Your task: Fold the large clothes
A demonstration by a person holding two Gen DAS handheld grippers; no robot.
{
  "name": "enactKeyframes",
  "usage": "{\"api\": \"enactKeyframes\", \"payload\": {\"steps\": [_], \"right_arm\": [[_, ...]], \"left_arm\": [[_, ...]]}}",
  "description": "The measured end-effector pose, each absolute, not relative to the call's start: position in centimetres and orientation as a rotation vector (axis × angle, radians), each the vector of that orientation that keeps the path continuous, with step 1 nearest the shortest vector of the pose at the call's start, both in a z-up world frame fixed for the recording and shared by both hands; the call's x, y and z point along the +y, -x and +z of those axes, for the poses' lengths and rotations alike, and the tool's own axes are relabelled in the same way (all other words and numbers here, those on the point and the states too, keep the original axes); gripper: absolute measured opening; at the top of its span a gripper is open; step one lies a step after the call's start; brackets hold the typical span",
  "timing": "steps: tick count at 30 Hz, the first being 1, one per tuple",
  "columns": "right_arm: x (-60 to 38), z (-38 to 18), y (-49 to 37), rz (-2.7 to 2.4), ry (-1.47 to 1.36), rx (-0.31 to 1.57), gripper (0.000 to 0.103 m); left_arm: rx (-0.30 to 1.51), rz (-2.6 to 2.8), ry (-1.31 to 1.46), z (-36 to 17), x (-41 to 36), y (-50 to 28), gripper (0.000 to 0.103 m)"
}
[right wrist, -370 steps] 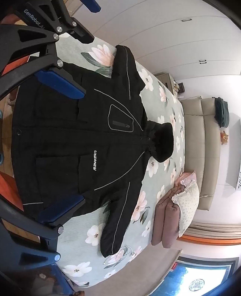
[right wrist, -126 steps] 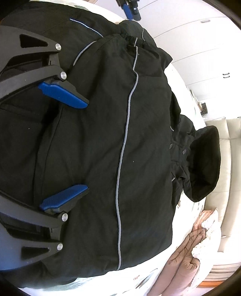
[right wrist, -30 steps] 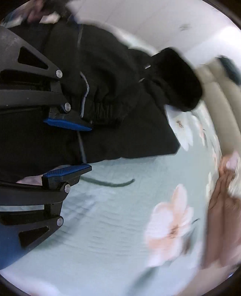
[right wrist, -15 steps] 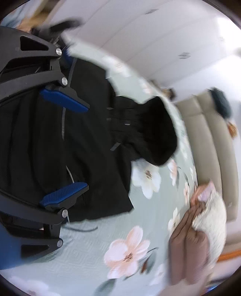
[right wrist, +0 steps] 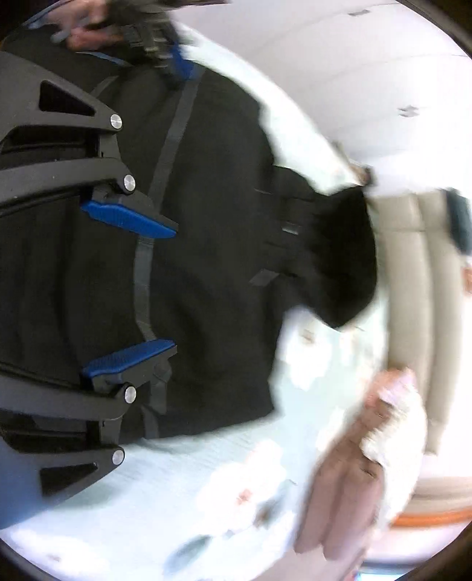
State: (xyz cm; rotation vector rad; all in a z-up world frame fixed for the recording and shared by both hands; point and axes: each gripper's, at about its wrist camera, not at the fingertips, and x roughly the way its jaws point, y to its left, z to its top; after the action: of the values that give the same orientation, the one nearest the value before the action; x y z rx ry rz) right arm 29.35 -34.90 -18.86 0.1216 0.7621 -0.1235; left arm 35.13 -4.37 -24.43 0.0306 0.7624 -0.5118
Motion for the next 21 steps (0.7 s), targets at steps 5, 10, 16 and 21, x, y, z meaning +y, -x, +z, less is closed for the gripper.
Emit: {"api": "enactKeyframes", "payload": {"steps": [5, 10, 16, 21], "right_arm": [[-36.7, -23.6, -33.0, -0.216, -0.150, 0.819, 0.069], [-35.5, -25.6, -33.3, -0.242, -0.087, 0.782, 0.071], [-35.1, -25.7, -33.8, -0.262, -0.050, 0.792, 0.072], [-35.2, -24.9, -32.1, -0.205, -0.084, 0.753, 0.082]], "left_arm": [[0.759, -0.522, 0.002, -24.9, -3.9, -35.4, 0.047], [0.753, -0.541, 0.022, -25.4, -3.8, -35.9, 0.047], [0.759, -0.533, 0.017, -25.1, -4.0, -35.9, 0.047], [0.748, -0.522, 0.022, -24.7, -3.9, -35.3, 0.048]]}}
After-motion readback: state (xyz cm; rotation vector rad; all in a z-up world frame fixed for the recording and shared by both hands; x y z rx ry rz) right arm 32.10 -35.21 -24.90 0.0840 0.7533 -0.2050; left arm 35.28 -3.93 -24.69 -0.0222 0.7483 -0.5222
